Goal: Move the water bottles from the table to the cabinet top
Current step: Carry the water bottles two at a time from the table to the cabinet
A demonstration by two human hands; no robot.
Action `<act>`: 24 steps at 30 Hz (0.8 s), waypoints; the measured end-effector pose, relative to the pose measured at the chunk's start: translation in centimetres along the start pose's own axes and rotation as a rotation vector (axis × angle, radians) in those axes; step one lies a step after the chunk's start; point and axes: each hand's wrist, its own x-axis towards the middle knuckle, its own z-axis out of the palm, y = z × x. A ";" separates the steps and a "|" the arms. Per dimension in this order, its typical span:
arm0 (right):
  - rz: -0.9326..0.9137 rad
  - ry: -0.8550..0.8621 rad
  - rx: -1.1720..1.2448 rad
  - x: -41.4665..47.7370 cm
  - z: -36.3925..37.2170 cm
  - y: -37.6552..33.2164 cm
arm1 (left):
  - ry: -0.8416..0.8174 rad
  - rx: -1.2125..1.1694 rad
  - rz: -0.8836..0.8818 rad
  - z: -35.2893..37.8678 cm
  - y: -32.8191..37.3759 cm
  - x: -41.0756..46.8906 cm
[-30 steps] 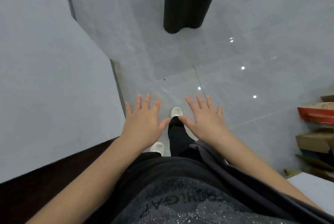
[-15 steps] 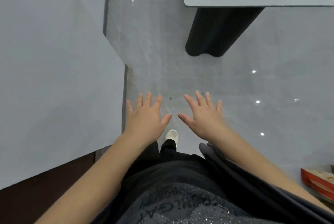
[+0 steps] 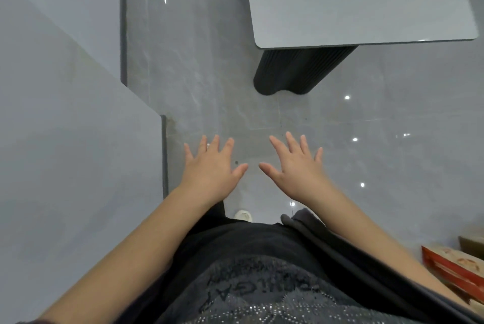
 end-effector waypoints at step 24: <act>0.098 0.036 0.160 24.1 -20.6 -5.9 | -0.007 0.202 0.093 -24.5 -4.6 24.3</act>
